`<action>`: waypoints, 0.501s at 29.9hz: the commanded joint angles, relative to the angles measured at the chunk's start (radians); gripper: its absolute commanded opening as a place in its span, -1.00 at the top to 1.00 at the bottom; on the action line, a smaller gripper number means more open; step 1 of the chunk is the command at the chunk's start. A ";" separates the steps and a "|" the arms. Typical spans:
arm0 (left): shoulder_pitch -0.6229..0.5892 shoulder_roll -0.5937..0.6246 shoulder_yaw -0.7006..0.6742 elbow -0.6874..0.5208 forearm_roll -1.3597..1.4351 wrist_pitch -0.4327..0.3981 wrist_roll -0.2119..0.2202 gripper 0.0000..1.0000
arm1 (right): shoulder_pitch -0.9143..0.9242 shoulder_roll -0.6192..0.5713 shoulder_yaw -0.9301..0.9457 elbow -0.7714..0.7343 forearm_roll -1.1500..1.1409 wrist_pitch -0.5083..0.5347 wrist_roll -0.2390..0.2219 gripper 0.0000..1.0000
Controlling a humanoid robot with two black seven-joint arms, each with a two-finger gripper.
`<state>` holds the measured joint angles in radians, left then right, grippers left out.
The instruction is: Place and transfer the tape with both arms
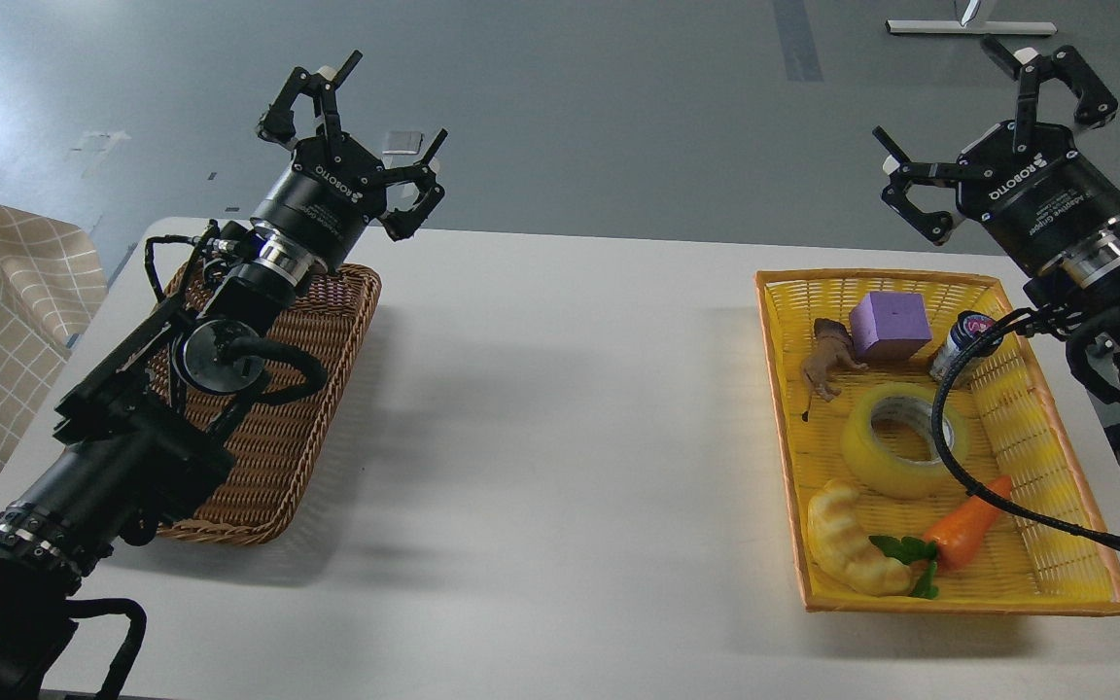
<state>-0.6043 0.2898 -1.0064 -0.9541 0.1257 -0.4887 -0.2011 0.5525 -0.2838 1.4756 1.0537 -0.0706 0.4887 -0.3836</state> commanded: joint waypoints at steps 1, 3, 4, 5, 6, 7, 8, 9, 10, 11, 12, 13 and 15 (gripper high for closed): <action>0.000 0.000 0.002 0.000 0.002 0.000 -0.001 -0.95 | 0.000 0.000 0.000 0.000 0.000 0.000 0.000 -1.00; 0.000 -0.001 0.002 0.000 0.002 0.000 -0.001 -0.95 | 0.000 0.000 0.000 0.000 0.000 0.000 0.000 -1.00; 0.000 -0.001 0.002 0.000 0.002 0.000 0.000 -0.95 | 0.000 0.000 0.000 -0.001 0.000 0.000 0.000 -1.00; 0.000 0.000 0.002 0.000 0.002 0.000 -0.001 -0.95 | 0.000 0.000 0.000 -0.001 0.000 0.000 0.002 -1.00; 0.000 -0.001 0.002 0.000 0.002 0.000 0.000 -0.95 | -0.002 0.000 0.000 -0.001 0.000 0.000 0.000 -1.00; 0.000 -0.001 0.002 0.000 0.002 0.000 -0.001 -0.95 | -0.002 0.000 0.000 -0.001 0.000 0.000 0.000 -1.00; 0.000 -0.001 0.002 0.000 0.002 0.000 -0.001 -0.95 | 0.000 0.000 0.000 -0.001 0.000 0.000 0.000 -1.00; 0.000 -0.001 0.003 0.000 0.002 0.000 0.000 -0.95 | 0.000 0.000 0.000 -0.001 0.000 0.000 0.000 -1.00; 0.000 -0.001 0.003 0.000 0.002 0.000 0.000 -0.95 | 0.000 0.000 0.000 -0.001 0.000 0.000 0.000 -1.00; 0.000 -0.001 0.003 0.000 0.002 0.000 0.000 -0.95 | 0.000 0.000 0.000 -0.001 0.000 0.000 0.002 -1.00; 0.000 -0.001 0.003 0.000 0.002 0.000 -0.001 -0.95 | -0.002 0.000 0.000 -0.001 0.000 0.000 0.000 -1.00; 0.000 -0.001 0.002 0.000 0.002 0.000 -0.001 -0.95 | 0.000 0.000 0.000 -0.001 0.000 0.000 0.000 -1.00; 0.000 -0.001 0.002 0.000 0.002 0.000 -0.001 -0.95 | 0.000 0.000 0.000 -0.003 0.000 0.000 0.000 -1.00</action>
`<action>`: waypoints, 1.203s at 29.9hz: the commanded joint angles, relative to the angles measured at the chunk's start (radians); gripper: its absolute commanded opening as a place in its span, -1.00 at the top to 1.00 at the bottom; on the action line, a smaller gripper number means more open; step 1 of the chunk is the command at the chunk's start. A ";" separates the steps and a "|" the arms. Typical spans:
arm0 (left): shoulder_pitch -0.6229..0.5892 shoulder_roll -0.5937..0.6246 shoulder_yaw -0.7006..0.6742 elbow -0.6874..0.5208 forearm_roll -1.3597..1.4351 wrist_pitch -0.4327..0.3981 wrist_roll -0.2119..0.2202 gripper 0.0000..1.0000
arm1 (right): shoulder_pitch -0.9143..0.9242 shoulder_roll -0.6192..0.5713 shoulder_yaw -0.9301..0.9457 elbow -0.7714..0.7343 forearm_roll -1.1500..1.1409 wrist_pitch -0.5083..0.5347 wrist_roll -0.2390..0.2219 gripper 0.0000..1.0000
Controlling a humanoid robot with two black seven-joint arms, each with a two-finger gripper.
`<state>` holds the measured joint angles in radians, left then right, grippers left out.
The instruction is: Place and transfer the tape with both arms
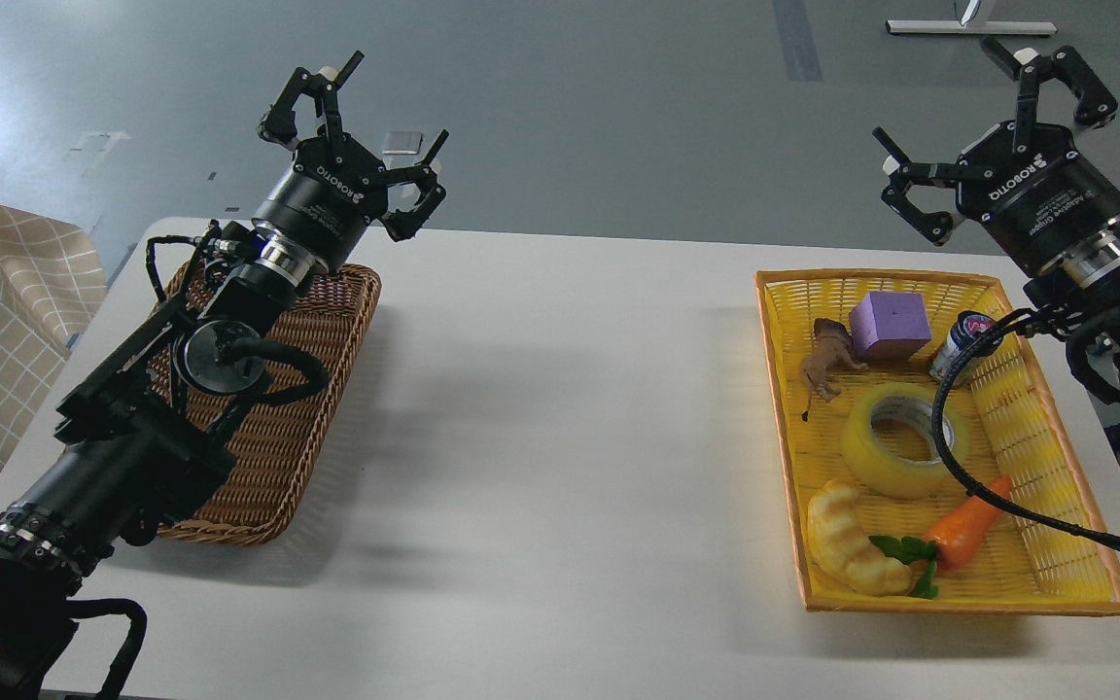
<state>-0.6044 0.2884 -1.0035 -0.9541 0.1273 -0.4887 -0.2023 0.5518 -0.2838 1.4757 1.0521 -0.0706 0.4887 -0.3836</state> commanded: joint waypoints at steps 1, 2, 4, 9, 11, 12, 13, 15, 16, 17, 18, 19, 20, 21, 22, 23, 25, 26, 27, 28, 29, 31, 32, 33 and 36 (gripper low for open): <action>0.000 0.000 -0.001 0.000 0.000 0.000 0.000 -0.95 | -0.001 0.000 0.000 -0.001 0.000 0.000 0.000 -1.00; 0.000 0.000 -0.001 0.000 0.000 0.000 0.000 -0.95 | -0.001 0.000 0.000 -0.001 0.000 0.000 0.000 -1.00; 0.000 0.000 -0.001 0.000 0.000 0.000 0.000 -0.95 | 0.000 0.000 0.000 0.000 0.000 0.000 0.000 -1.00; 0.001 0.000 -0.001 0.000 0.000 0.000 0.000 -0.95 | -0.001 0.000 0.000 0.000 0.000 0.000 0.000 -1.00; 0.001 0.000 -0.001 0.000 0.000 0.000 0.000 -0.95 | -0.001 0.000 0.000 0.000 0.000 0.000 0.000 -1.00; 0.002 0.000 -0.001 0.000 0.000 0.000 0.000 -0.95 | -0.001 0.000 -0.001 0.002 0.000 0.000 0.000 -1.00; 0.002 0.000 -0.001 0.000 0.000 0.000 0.000 -0.95 | -0.003 0.000 0.000 0.002 0.000 0.000 0.000 -1.00; 0.000 0.000 -0.003 0.000 0.000 0.000 0.000 -0.95 | -0.003 0.000 0.000 0.002 0.000 0.000 0.000 -1.00; 0.000 0.000 -0.003 0.000 0.000 0.000 0.000 -0.95 | -0.003 0.000 0.000 0.003 0.000 0.000 0.000 -1.00; 0.000 0.000 -0.003 0.000 0.000 0.000 0.000 -0.95 | -0.003 0.000 0.000 0.003 0.000 0.000 0.000 -1.00; 0.000 0.000 -0.003 0.000 0.000 0.000 0.000 -0.95 | -0.004 0.000 0.000 0.003 0.000 0.000 0.000 -1.00; 0.000 0.000 -0.003 0.000 0.000 0.000 0.000 -0.95 | -0.004 0.000 0.000 0.003 0.000 0.000 0.000 -1.00; 0.000 0.000 -0.003 0.000 0.000 0.000 0.000 -0.95 | -0.004 0.000 0.000 0.003 0.000 0.000 0.000 -1.00; 0.000 0.000 -0.003 0.000 0.000 0.000 0.000 -0.95 | -0.004 0.000 0.000 0.003 0.000 0.000 0.000 -1.00; 0.000 0.000 -0.003 0.000 0.000 0.000 0.000 -0.95 | -0.004 0.000 0.000 0.003 0.000 0.000 0.000 -1.00; 0.000 0.000 -0.003 0.000 -0.002 0.000 0.000 -0.95 | -0.004 0.000 0.000 0.002 0.000 0.000 0.000 -1.00; 0.002 0.000 -0.003 0.000 -0.002 0.000 0.000 -0.95 | -0.004 0.000 0.000 0.003 0.000 0.000 0.000 -1.00; 0.002 -0.002 -0.003 0.000 -0.002 0.000 0.000 -0.95 | -0.004 0.000 0.000 0.003 0.000 0.000 0.000 -1.00; 0.000 -0.002 -0.003 0.000 -0.002 0.000 0.000 -0.95 | -0.004 0.000 0.000 0.003 0.000 0.000 0.000 -1.00; 0.000 -0.002 -0.003 0.000 -0.002 0.000 0.000 -0.95 | -0.004 0.000 0.000 0.003 0.000 0.000 0.000 -1.00; 0.001 0.000 -0.003 0.000 -0.002 0.000 0.000 -0.95 | -0.004 0.000 0.000 0.003 0.000 0.000 0.000 -1.00; 0.002 -0.002 -0.003 0.000 -0.002 0.000 0.001 -0.95 | -0.006 0.000 -0.001 0.005 0.000 0.000 0.000 -1.00; 0.002 -0.002 -0.003 0.000 -0.002 0.000 0.001 -0.95 | -0.006 0.000 0.000 0.006 0.000 0.000 0.000 -1.00; 0.002 -0.002 -0.003 0.000 -0.002 0.000 0.000 -0.95 | -0.006 0.000 0.000 0.006 0.000 0.000 0.000 -1.00; 0.002 -0.002 -0.003 0.000 -0.002 0.000 0.001 -0.95 | -0.007 0.000 0.000 0.008 0.000 0.000 0.000 -1.00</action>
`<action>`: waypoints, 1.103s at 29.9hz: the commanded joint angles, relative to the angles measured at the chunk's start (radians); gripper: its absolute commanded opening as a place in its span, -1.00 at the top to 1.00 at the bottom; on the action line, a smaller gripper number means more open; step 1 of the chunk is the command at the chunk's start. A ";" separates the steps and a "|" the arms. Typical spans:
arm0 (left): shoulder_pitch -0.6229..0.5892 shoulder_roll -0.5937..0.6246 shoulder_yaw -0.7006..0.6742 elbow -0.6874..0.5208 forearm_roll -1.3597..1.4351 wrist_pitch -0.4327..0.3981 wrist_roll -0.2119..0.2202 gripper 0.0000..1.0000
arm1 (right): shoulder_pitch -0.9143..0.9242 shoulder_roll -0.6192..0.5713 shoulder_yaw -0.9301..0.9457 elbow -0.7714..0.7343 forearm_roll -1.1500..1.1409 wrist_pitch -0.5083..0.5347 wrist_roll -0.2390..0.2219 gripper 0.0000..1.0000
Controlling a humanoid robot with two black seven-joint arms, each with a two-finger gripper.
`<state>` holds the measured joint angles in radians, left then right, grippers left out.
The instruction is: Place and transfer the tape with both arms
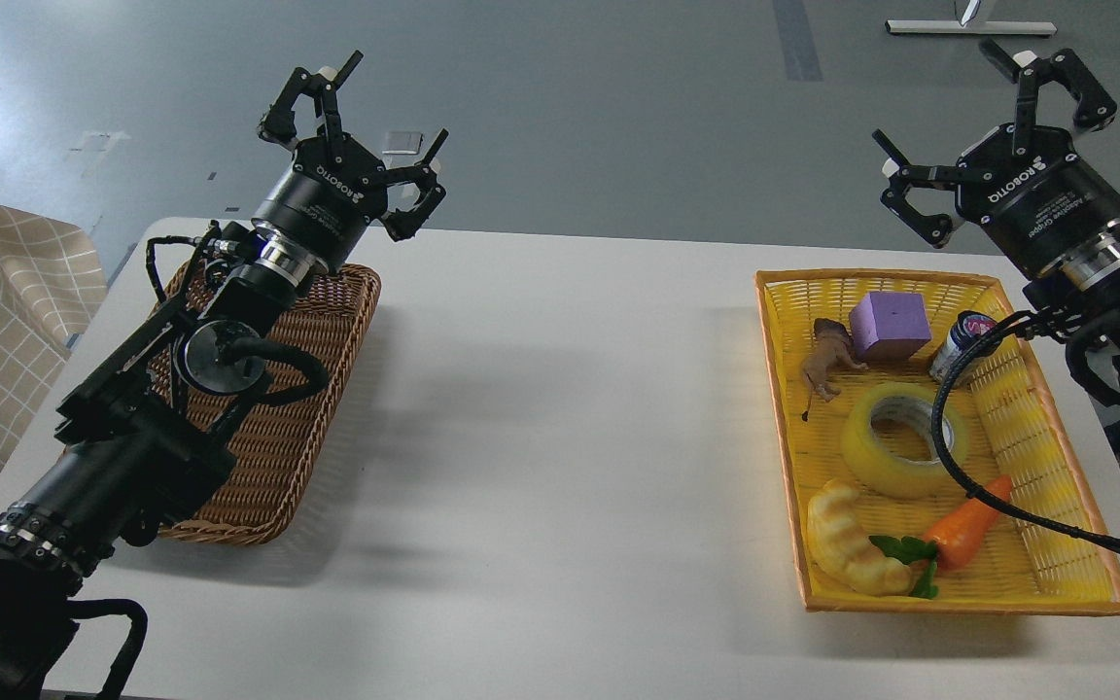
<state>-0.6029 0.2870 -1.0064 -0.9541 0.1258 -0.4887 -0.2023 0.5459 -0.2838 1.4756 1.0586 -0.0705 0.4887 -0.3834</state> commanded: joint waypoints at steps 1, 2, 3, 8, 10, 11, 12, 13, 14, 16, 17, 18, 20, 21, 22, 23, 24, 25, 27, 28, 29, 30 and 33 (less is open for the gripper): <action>0.000 0.000 0.000 0.000 0.000 0.000 0.000 -0.95 | -0.001 0.000 0.000 0.001 0.000 0.000 0.000 -1.00; 0.000 0.000 0.000 0.000 0.000 0.000 0.000 -0.95 | -0.003 0.000 -0.001 0.003 0.000 0.000 0.000 -1.00; 0.000 0.000 0.000 0.000 0.000 0.000 0.000 -0.95 | -0.003 0.000 0.000 0.003 0.000 0.000 0.000 -1.00; 0.000 0.000 0.000 0.000 0.000 0.000 0.000 -0.95 | -0.006 0.000 0.000 0.004 0.000 0.000 0.000 -1.00; 0.000 -0.002 0.000 0.000 0.000 0.000 0.000 -0.95 | -0.006 0.000 0.000 0.006 0.000 0.000 0.000 -1.00; 0.002 -0.002 0.000 0.000 0.000 0.000 0.000 -0.95 | -0.006 0.000 0.000 0.006 0.000 0.000 0.000 -1.00; 0.000 -0.008 0.000 0.000 0.000 0.000 0.000 -0.95 | -0.007 0.000 0.000 0.006 0.000 0.000 0.000 -1.00; 0.000 -0.011 0.000 0.000 0.000 0.000 0.000 -0.95 | -0.007 0.000 0.000 0.006 0.000 0.000 0.000 -1.00; 0.000 -0.014 0.000 0.000 0.000 0.000 0.000 -0.95 | -0.007 0.000 0.000 0.006 0.000 0.000 0.000 -1.00; 0.002 -0.014 0.000 0.000 0.000 0.000 0.000 -0.95 | -0.007 0.000 0.000 0.006 0.000 0.000 0.000 -1.00; 0.002 -0.014 0.000 0.000 0.000 0.000 0.001 -0.95 | -0.007 0.000 0.000 0.006 0.000 0.000 0.000 -1.00; 0.002 -0.014 0.000 0.000 0.000 0.000 0.001 -0.95 | -0.007 0.000 0.000 0.006 0.000 0.000 0.000 -1.00; 0.002 -0.015 0.000 0.000 0.000 0.000 0.001 -0.95 | -0.007 0.000 0.000 0.006 0.000 0.000 0.000 -1.00; 0.002 -0.015 0.000 0.000 0.000 0.000 0.000 -0.95 | -0.007 0.000 0.000 0.006 0.000 0.000 0.000 -1.00; 0.002 -0.015 0.000 0.000 0.000 0.000 0.001 -0.95 | -0.007 0.000 0.000 0.006 0.000 0.000 0.000 -1.00; 0.002 -0.015 0.000 0.000 0.000 0.000 0.000 -0.95 | -0.007 0.000 0.000 0.006 0.000 0.000 0.000 -1.00; 0.002 -0.015 0.000 0.000 0.000 0.000 0.000 -0.95 | -0.007 0.000 0.000 0.006 0.000 0.000 0.000 -1.00; 0.002 -0.015 0.000 0.000 0.000 0.000 0.000 -0.95 | -0.007 0.000 0.000 0.006 0.000 0.000 0.000 -1.00; 0.002 -0.015 0.000 0.000 0.000 0.000 0.000 -0.95 | -0.007 0.000 0.000 0.006 0.000 0.000 0.000 -1.00; 0.002 -0.015 0.000 0.000 0.000 0.000 0.000 -0.95 | -0.007 0.000 0.000 0.006 0.000 0.000 0.000 -1.00; 0.002 -0.015 0.000 0.000 0.000 0.000 0.000 -0.95 | -0.007 0.002 0.000 0.006 0.000 0.000 0.000 -1.00; 0.002 -0.015 0.000 0.000 0.000 0.000 0.000 -0.95 | -0.007 0.000 0.000 0.006 0.000 0.000 0.000 -1.00; 0.002 -0.015 0.000 0.000 0.000 0.000 0.000 -0.95 | -0.007 0.000 0.000 0.006 0.000 0.000 0.000 -1.00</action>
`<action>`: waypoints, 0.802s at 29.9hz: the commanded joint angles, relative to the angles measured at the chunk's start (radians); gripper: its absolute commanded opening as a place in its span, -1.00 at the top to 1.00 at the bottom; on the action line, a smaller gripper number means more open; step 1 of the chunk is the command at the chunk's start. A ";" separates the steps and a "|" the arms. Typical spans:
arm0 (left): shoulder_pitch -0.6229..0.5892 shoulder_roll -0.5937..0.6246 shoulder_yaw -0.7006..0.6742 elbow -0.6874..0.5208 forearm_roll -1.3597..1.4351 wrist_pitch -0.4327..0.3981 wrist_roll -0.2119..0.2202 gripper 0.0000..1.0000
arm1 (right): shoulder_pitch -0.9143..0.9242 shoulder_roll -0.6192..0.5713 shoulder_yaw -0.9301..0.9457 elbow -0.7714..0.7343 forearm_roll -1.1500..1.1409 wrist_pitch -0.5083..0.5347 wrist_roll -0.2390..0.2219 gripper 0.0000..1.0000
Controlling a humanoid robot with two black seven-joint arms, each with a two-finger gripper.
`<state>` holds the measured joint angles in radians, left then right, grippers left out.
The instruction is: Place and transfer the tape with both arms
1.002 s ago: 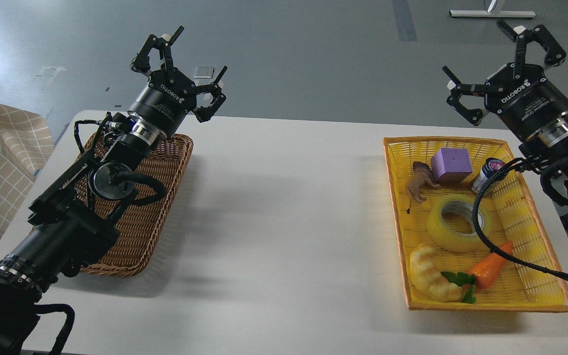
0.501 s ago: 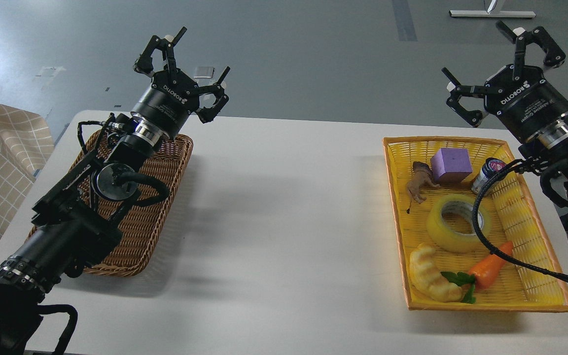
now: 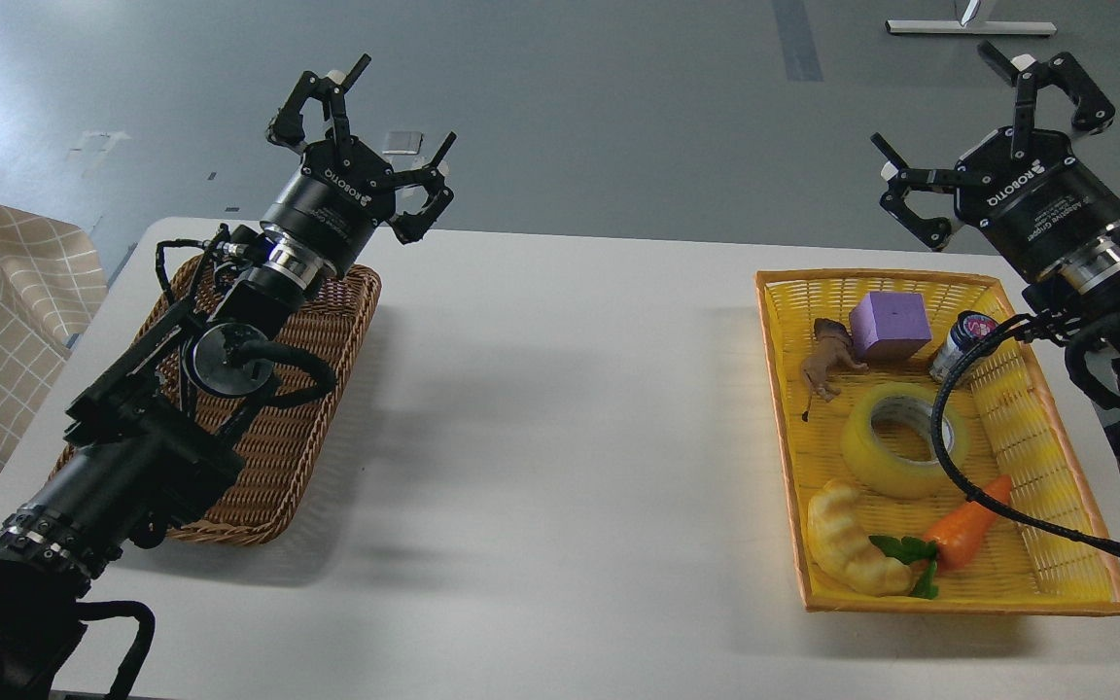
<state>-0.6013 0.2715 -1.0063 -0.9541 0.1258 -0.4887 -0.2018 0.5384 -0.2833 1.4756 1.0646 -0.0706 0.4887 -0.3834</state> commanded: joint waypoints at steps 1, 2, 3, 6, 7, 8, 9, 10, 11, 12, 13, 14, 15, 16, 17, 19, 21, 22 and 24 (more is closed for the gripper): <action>0.000 0.000 0.000 0.000 0.000 0.000 -0.001 -0.95 | 0.000 0.000 0.000 0.000 0.000 0.000 0.000 -1.00; 0.000 0.000 0.000 0.000 0.000 0.000 0.001 -0.95 | 0.000 0.000 0.000 0.000 0.000 0.000 0.000 -1.00; 0.000 0.000 0.000 0.000 0.000 0.000 0.001 -0.95 | 0.000 0.000 0.000 0.000 0.000 0.000 0.000 -1.00; 0.000 0.000 0.000 0.000 0.000 0.000 0.001 -0.95 | 0.000 0.000 0.000 0.000 0.000 0.000 0.000 -1.00; 0.000 0.000 0.000 0.000 0.000 0.000 0.001 -0.95 | 0.000 0.000 0.000 0.000 0.000 0.000 0.000 -1.00; 0.000 0.000 0.000 0.000 0.000 0.000 0.001 -0.95 | 0.000 0.000 0.000 -0.002 0.000 0.000 0.000 -1.00; 0.000 0.000 0.000 0.000 0.000 0.000 0.001 -0.95 | 0.000 0.000 0.000 -0.002 0.000 0.000 0.000 -1.00; 0.000 0.000 0.000 0.000 0.000 0.000 0.001 -0.95 | 0.000 0.000 0.000 0.000 0.000 0.000 0.000 -1.00; 0.000 0.000 0.000 0.000 0.000 0.000 0.001 -0.95 | 0.000 0.000 0.000 0.000 0.000 0.000 0.000 -1.00; 0.000 0.000 0.000 0.000 0.000 0.000 0.001 -0.95 | 0.000 0.000 0.000 0.000 0.000 0.000 0.000 -1.00; 0.000 0.000 0.000 0.000 0.000 0.000 0.001 -0.95 | 0.000 0.001 0.000 0.000 0.000 0.000 0.000 -1.00; 0.000 0.000 0.000 0.000 0.000 0.000 0.001 -0.95 | 0.000 0.001 0.000 0.000 0.000 0.000 0.000 -1.00; 0.000 0.000 0.000 0.000 0.000 0.000 0.001 -0.95 | 0.000 0.000 -0.001 0.000 0.000 0.000 0.000 -1.00; 0.000 0.000 0.000 0.000 0.000 0.000 0.001 -0.95 | 0.000 0.000 -0.003 0.000 0.000 0.000 0.000 -1.00; 0.000 -0.001 0.000 0.000 0.000 0.000 0.001 -0.95 | 0.000 0.000 -0.003 0.001 0.000 0.000 0.000 -1.00; 0.000 -0.001 0.002 0.000 0.000 0.000 -0.001 -0.95 | 0.000 0.000 -0.004 0.003 0.000 0.000 0.000 -1.00; 0.000 -0.002 0.002 0.000 0.002 0.000 0.001 -0.95 | -0.003 -0.005 -0.017 0.009 -0.005 0.000 -0.003 -1.00; 0.000 -0.002 0.000 0.000 0.000 0.000 0.001 -0.95 | -0.002 -0.011 -0.044 0.015 -0.012 0.000 -0.002 -1.00; 0.000 0.000 0.000 0.000 0.000 0.000 0.001 -0.95 | 0.002 -0.023 -0.064 0.028 -0.035 0.000 0.000 -1.00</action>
<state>-0.6013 0.2701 -1.0053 -0.9541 0.1258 -0.4887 -0.2010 0.5369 -0.2929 1.4451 1.0773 -0.0808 0.4887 -0.3850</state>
